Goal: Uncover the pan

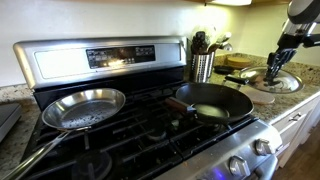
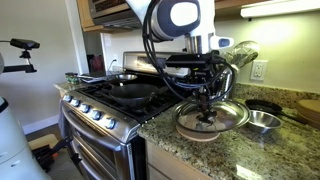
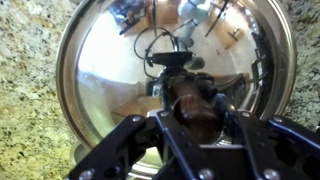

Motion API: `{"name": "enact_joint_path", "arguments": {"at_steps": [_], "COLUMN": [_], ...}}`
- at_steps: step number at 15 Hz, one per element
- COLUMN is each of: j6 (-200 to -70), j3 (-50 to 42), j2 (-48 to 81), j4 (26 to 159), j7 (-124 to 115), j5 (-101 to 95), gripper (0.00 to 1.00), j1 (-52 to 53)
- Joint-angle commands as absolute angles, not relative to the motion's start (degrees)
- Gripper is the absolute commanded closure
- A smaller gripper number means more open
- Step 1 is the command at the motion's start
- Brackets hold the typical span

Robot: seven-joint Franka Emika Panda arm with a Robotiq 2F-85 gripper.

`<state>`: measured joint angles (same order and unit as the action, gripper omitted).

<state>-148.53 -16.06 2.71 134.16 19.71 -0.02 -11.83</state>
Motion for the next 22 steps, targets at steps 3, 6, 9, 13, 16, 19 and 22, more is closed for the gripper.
{"name": "enact_joint_path", "arguments": {"at_steps": [3,6,9,13,16,19,22], "j6": [-153.0,-153.1,-152.4,-151.4,-151.8,-151.8,-150.3], "j3": [-11.4,-9.3,-8.3,-7.9,-8.0,-8.6,-9.6], "j2": [10.5,13.1,14.3,14.5,14.7,14.0,11.9], "j4": [130.8,129.3,128.6,130.2,131.3,131.5,131.9], "j7": [20.6,20.5,20.3,19.1,18.6,17.4,15.3], "j5": [8.1,10.1,10.6,10.5,9.6,7.9,4.0], "gripper": [0.79,0.79,0.79,0.79,0.79,0.29,0.16], "j1": [-13.0,-13.6,-14.1,-14.3,-14.1,-13.4,-12.4]}}
